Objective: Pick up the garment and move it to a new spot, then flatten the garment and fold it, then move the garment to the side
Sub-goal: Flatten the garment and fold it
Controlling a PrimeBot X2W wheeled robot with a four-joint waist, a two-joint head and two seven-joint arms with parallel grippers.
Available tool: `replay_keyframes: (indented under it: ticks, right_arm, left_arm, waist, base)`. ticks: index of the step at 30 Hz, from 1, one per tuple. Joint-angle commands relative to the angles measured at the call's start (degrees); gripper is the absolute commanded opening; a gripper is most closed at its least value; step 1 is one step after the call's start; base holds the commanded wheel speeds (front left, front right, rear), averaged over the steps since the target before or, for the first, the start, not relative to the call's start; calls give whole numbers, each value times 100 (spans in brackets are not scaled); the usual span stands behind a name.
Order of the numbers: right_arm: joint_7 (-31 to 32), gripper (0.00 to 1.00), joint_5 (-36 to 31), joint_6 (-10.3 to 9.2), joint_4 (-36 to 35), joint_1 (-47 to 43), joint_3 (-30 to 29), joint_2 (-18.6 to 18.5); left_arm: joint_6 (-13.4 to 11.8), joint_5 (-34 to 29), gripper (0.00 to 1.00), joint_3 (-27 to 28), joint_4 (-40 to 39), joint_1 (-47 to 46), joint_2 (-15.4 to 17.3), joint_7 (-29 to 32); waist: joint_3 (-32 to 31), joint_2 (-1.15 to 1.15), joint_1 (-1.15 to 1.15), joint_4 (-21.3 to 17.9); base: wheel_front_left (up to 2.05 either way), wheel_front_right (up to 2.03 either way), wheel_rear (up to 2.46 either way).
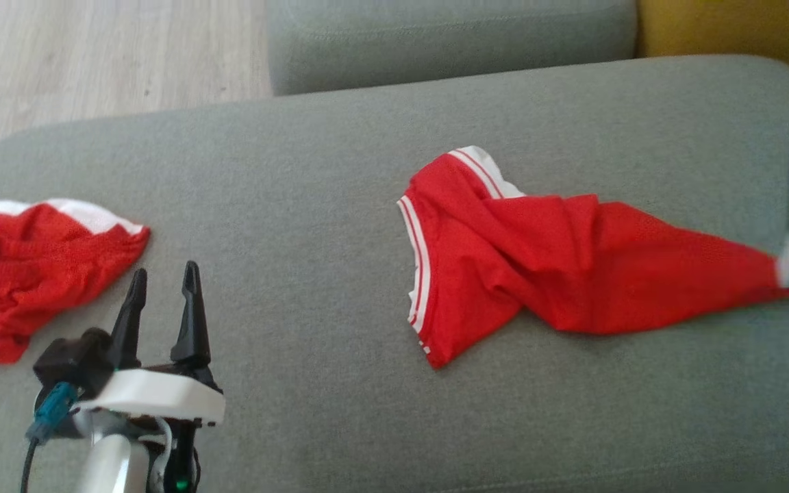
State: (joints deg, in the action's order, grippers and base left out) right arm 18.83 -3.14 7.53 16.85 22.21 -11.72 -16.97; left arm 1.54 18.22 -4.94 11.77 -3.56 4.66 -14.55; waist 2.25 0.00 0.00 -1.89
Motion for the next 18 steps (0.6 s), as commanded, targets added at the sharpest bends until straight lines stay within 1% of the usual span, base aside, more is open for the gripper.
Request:
replay_keyframes:
  ticks: [1, 3, 5, 8, 12, 15, 18]
  right_arm:
    - [-170, 100, 130, -4, -649, -149, 136, 256]
    - [-361, 100, 247, -4, -1138, -410, 213, 595]
    - [-581, 100, 380, -4, -1471, -702, 306, 904]
    - [-963, 100, 694, -4, -1634, -1142, 501, 1205]
    - [-1451, 100, 995, -4, -1462, -1517, 664, 1336]
    - [-1660, 100, 1122, -4, -1282, -1598, 733, 1370]
    - [-1768, 100, 1163, -4, -1173, -1535, 725, 1384]
  left_arm:
    - [5, -49, 100, 191, -161, -138, 83, -45]
    - [-3, -48, 100, 183, -184, -122, 87, -44]
    - [-2, -46, 100, 159, -215, -117, 89, -36]
    - [-3, -36, 100, 135, -244, -119, 92, -35]
    - [53, -17, 100, 40, -246, -155, 83, -14]
    - [136, 22, 100, -33, -222, -268, 107, 77]
    - [316, 118, 100, -234, -156, -540, 193, 502]
  waist:
    - [-114, 0, 0, -89]
    - [-161, 0, 0, -123]
    - [-176, 0, 0, -140]
    - [-179, 0, 0, -155]
    - [-137, 0, 0, -154]
    - [-103, 0, 0, -172]
    - [-55, 0, 0, -220]
  base:
    - [0, 0, 0]
    - [0, 0, 0]
    - [0, 0, 0]
    - [0, 0, 0]
    - [0, 0, 0]
    - [0, 0, 0]
    - [0, 0, 0]
